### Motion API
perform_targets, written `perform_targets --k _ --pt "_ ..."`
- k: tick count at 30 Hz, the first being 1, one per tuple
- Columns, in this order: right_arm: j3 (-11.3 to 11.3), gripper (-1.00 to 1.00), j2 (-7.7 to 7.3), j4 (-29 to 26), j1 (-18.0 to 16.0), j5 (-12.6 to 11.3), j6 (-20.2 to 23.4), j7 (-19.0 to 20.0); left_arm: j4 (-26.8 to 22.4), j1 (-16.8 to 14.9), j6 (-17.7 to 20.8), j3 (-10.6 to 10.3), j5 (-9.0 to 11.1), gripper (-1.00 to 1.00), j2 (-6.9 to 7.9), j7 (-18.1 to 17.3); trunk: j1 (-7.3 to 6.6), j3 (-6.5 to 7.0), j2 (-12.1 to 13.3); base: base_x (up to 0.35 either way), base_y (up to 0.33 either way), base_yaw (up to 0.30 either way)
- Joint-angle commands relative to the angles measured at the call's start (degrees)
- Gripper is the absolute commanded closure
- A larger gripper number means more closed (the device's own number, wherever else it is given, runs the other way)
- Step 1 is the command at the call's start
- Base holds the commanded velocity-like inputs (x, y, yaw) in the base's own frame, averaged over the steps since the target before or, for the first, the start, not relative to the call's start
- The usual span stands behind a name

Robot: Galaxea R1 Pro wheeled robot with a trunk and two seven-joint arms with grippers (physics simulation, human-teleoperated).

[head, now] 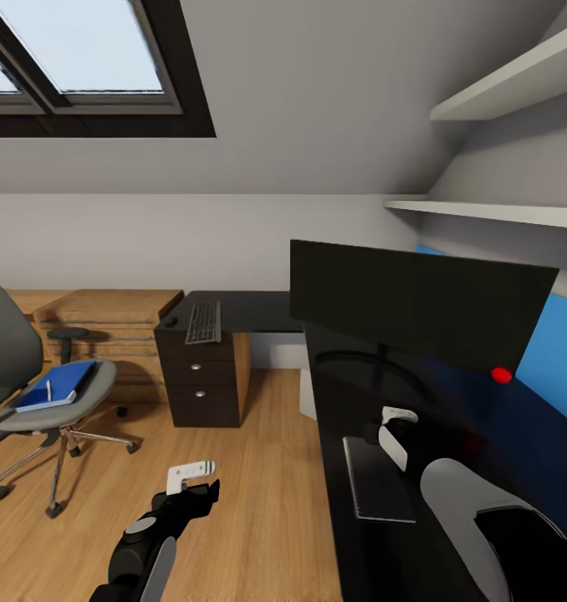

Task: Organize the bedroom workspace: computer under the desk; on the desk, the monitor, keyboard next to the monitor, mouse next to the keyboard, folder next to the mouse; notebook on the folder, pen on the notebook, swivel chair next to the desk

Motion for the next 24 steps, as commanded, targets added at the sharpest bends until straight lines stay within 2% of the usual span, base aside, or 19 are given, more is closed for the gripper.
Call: perform_targets --k 1,24 --pt "0.53 -1.0 -0.05 -0.02 0.04 -0.62 0.89 -0.28 -0.07 -0.04 0.2 -0.05 0.61 -1.0 -0.01 0.51 -0.02 -0.08 -0.03 -0.263 0.0 0.0" --pt "0.53 -1.0 -0.17 -0.01 0.04 -0.62 0.94 -0.28 -0.07 -0.06 0.2 -0.05 0.61 -1.0 -0.04 0.51 -0.02 -0.08 -0.03 -0.303 0.0 0.0"
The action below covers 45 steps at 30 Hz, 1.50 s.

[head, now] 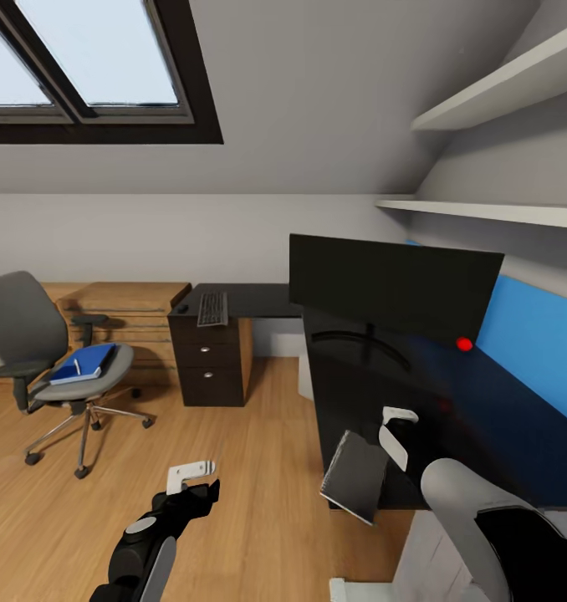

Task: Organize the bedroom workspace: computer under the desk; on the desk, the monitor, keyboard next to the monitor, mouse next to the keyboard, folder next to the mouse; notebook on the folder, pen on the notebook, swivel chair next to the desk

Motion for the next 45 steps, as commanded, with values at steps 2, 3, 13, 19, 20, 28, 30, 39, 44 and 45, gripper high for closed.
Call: perform_targets --k 2,3,13,19,20,28,30,39,44,45 --pt "0.53 -1.0 -0.07 0.09 0.03 -0.75 0.7 -0.27 -0.07 -0.03 0.2 -0.06 0.6 -1.0 0.01 0.51 -0.03 -0.08 -0.03 -0.332 0.0 0.0" --pt "0.53 -1.0 -0.08 0.09 0.03 -0.73 0.7 -0.27 -0.07 -0.03 0.2 -0.06 0.6 -1.0 0.01 0.51 -0.03 -0.08 -0.03 -0.332 0.0 0.0" --pt "0.47 -1.0 -0.1 0.05 0.03 -0.68 0.56 -0.27 -0.07 -0.04 0.2 -0.06 0.64 -1.0 0.01 0.51 -0.03 -0.08 -0.03 -0.141 0.0 0.0" --pt "0.44 -1.0 -0.1 0.01 0.03 -0.67 0.37 -0.38 -0.07 -0.03 0.2 -0.06 0.6 -1.0 -0.01 0.51 -0.03 -0.08 -0.03 -0.01 0.0 0.0" --pt "0.44 -1.0 -0.1 -0.01 0.03 -0.67 0.35 -0.4 -0.07 -0.03 0.2 -0.07 0.6 -1.0 -0.01 0.51 -0.03 -0.08 -0.03 -0.002 0.0 0.0" --pt "0.36 -1.0 -0.38 -0.49 0.03 -0.75 -5.1 -0.49 -0.07 -0.03 0.2 -0.14 0.6 -1.0 -0.02 0.51 -1.35 1.0 2.37 0.0 0.0 0.0" --pt "0.36 -1.0 -0.46 -0.57 0.05 -0.75 -6.67 -0.51 -0.07 -0.02 0.2 -0.14 0.6 -1.0 -0.02 0.51 -1.79 1.36 3.18 0.0 0.0 0.0" --pt "0.42 -1.0 -0.54 -4.28 0.26 -0.64 -8.26 -0.65 0.03 -0.02 0.23 -0.14 0.52 -1.0 -0.02 0.51 -3.77 2.97 6.79 0.0 0.0 0.0" --pt "0.5 -1.0 -0.48 -15.78 4.69 -0.47 -6.64 -0.77 0.07 -0.03 0.26 -0.14 0.51 -1.0 -0.02 0.51 -3.99 3.15 7.19 0.0 0.0 0.0" --pt "0.5 -1.0 -0.48 -17.74 5.73 -0.45 -6.11 -0.78 0.08 -0.02 0.25 -0.14 0.51 -1.0 -0.02 0.51 -3.99 3.15 7.19 0.0 0.0 0.0"
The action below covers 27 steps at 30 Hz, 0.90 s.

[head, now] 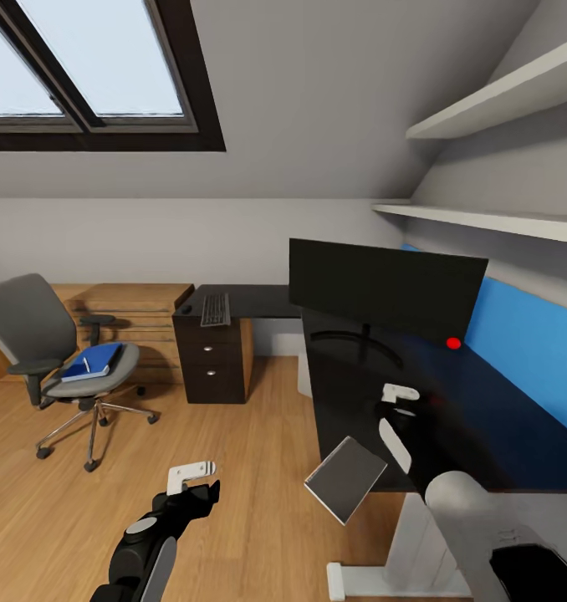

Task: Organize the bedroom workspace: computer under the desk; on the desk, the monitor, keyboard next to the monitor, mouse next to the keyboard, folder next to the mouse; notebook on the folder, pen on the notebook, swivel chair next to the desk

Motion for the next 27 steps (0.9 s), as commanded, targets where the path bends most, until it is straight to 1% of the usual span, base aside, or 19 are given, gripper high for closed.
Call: perform_targets --k 1,2,3,4,6,7,8,9,10,11,13,14,15,18,19,21,22,27 --pt "0.49 -1.0 -0.06 -5.04 2.47 -0.44 1.89 -0.52 -0.06 -0.03 0.21 -0.06 0.6 -1.0 0.0 0.51 0.0 -0.07 -0.04 0.0 0.0 0.0" --pt "0.5 -1.0 -0.03 -10.84 5.4 -0.45 4.1 -0.52 -0.05 -0.03 0.2 -0.06 0.6 -1.0 0.0 0.51 0.0 -0.07 -0.04 0.0 0.0 0.0" --pt "0.5 -1.0 -0.02 -13.94 7.07 -0.46 5.33 -0.54 -0.05 -0.03 0.19 -0.06 0.59 -1.0 0.0 0.51 0.0 -0.07 -0.04 0.0 0.0 0.0" --pt "0.47 -1.0 -0.01 -20.03 10.41 -0.56 7.84 -0.6 -0.05 -0.04 0.18 -0.06 0.58 -1.0 0.0 0.51 0.0 -0.07 -0.04 0.0 0.0 0.0" --pt "0.4 -1.0 0.05 -25.38 13.45 -0.7 10.11 -0.75 -0.08 -0.05 0.17 -0.06 0.59 -1.0 0.0 0.51 0.0 -0.07 -0.04 0.0 0.0 0.0" --pt "0.35 -1.0 0.12 -29.84 15.9 -1.0 11.96 -0.89 -0.08 -0.04 0.16 -0.06 0.59 -1.0 0.0 0.51 0.0 -0.07 -0.04 0.0 0.0 0.0" --pt "0.32 -1.0 0.15 -31.77 16.89 -1.32 12.67 -0.96 -0.07 -0.04 0.16 -0.06 0.6 -1.0 0.0 0.51 0.0 -0.07 -0.04 0.0 0.0 0.0" --pt "0.33 -1.0 0.25 -35.1 18.44 -2.4 13.7 -1.07 -0.08 -0.04 0.16 -0.04 0.6 -1.0 0.02 0.51 0.0 -0.07 -0.04 -0.042 0.026 0.0" --pt "0.33 -1.0 0.31 -36.46 19.05 -3.18 14.07 -1.12 -0.09 -0.03 0.16 -0.04 0.6 -1.0 0.02 0.51 0.0 -0.07 -0.04 -0.084 0.051 0.0" --pt "0.33 -1.0 0.4 -38.53 20.0 -5.2 14.59 -1.19 -0.1 -0.03 0.15 -0.03 0.6 -1.0 0.02 0.5 0.0 -0.07 -0.04 -0.155 0.094 0.0" --pt "0.33 -1.0 0.45 -39.85 20.62 -7.75 14.93 -1.24 -0.11 -0.03 0.15 -0.01 0.6 -1.0 0.05 0.47 0.0 -0.07 -0.04 -0.192 0.116 0.0" --pt "0.3 -1.0 0.44 -41.0 21.2 -12.44 15.22 -1.28 -0.12 -0.03 0.15 0.01 0.6 -1.0 0.07 0.46 0.0 -0.07 -0.04 -0.244 0.147 0.0" --pt "0.23 -1.0 0.37 -41.39 21.42 -15.98 15.33 -1.29 -0.12 -0.03 0.15 0.02 0.6 -1.0 0.08 0.45 0.0 -0.07 -0.04 -0.259 0.156 0.0" --pt "0.0 -1.0 -0.04 -41.69 21.66 -21.82 15.47 -1.3 -0.13 -0.03 0.15 0.02 0.6 -1.0 0.08 0.44 0.0 -0.07 -0.04 -0.269 0.162 0.0" --pt "-0.17 -1.0 -0.55 -41.78 21.9 -25.32 15.53 -1.31 -0.13 -0.03 0.15 0.03 0.6 -1.0 0.09 0.43 0.0 -0.07 -0.04 -0.277 0.167 0.0" --pt "-0.27 -1.0 -1.35 -41.84 22.27 -28.43 15.56 -1.31 -0.13 -0.03 0.15 0.03 0.6 -1.0 0.09 0.43 0.0 -0.07 -0.04 -0.28 0.169 0.0" --pt "-2.06 -1.0 -5.58 -38.68 23.45 -43.31 15.51 -0.97 -0.15 -0.03 0.15 0.03 0.62 -1.0 0.09 0.44 0.0 -0.07 -0.04 -0.198 0.142 0.0" --pt "-2.93 -1.0 -5.75 -38.4 23.48 -43.62 15.66 -0.89 -0.45 -0.03 0.15 0.01 0.63 -1.0 0.07 0.44 0.0 -0.07 -0.04 -0.069 0.05 0.0"
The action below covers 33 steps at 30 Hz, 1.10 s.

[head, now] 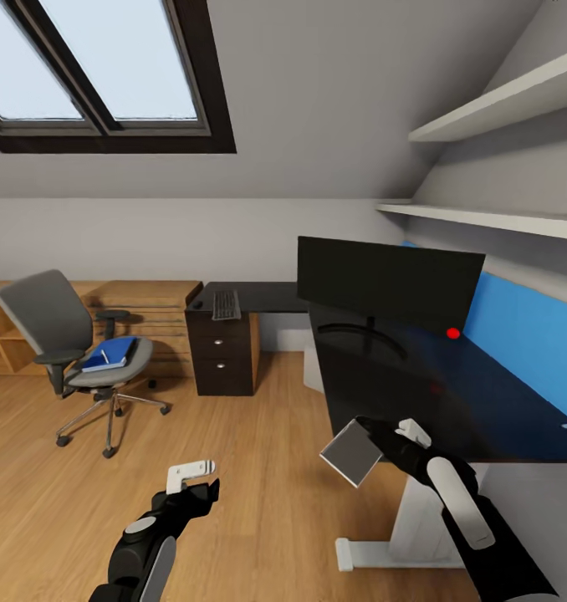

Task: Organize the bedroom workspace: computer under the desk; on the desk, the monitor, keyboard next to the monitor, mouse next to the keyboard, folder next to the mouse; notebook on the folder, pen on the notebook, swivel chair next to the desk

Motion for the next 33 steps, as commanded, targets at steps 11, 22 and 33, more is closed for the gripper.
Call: perform_targets --k 11,22,33 --pt "-1.43 -1.0 -1.53 1.67 0.15 -1.07 -0.31 2.02 -1.22 -0.04 0.19 0.0 0.59 -1.0 -0.08 0.72 1.32 -1.14 -2.45 -0.007 0.005 0.0" --pt "-3.8 -1.0 -3.61 5.08 0.3 -4.39 -0.07 7.2 -1.29 -0.04 0.2 0.0 0.66 -1.0 -0.15 0.76 3.73 -3.12 -6.86 0.0 0.0 0.0" --pt "-4.13 -1.0 -3.99 8.22 0.31 -6.82 -0.05 8.06 -1.24 -0.04 0.2 -0.01 0.67 -1.0 -0.15 0.77 6.15 -5.09 -11.27 0.0 0.0 0.0"
